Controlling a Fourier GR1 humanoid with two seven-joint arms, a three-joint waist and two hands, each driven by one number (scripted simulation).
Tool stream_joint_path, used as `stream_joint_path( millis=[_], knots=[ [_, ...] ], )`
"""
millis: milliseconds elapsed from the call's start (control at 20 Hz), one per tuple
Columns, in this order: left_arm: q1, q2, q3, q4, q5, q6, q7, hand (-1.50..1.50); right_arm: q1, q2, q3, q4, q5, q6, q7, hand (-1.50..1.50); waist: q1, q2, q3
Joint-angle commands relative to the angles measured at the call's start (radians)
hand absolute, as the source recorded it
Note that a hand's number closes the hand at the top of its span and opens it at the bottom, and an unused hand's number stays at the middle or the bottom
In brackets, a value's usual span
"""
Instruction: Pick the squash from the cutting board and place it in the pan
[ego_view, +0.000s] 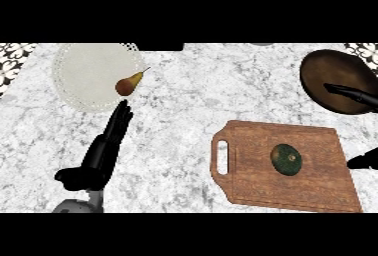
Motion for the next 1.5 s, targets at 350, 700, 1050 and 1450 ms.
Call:
stream_joint_path(
  millis=[350,700,1050,1450],
  knots=[
    [-0.014,0.004,0.033,0.001,-0.005,0.003,0.012,0.0,-0.043,0.003,0.312,-0.086,0.414,-0.09,-0.011,-1.5,-0.009,-0.003,-0.001],
    [-0.014,-0.038,0.028,0.015,-0.037,0.013,0.011,0.0,0.037,0.027,0.322,-0.141,0.573,-0.114,0.03,-1.5,-0.023,-0.006,-0.001],
    [0.061,-0.043,0.019,-0.057,-0.051,-0.025,0.025,0.0,-0.037,0.151,0.257,0.005,0.694,-0.08,0.009,-1.5,-0.017,-0.005,-0.001],
    [0.076,-0.058,0.046,-0.046,-0.072,-0.035,-0.001,0.0,0.016,0.195,0.177,0.055,0.732,-0.101,-0.065,-1.5,-0.018,-0.005,-0.001]
  ],
)
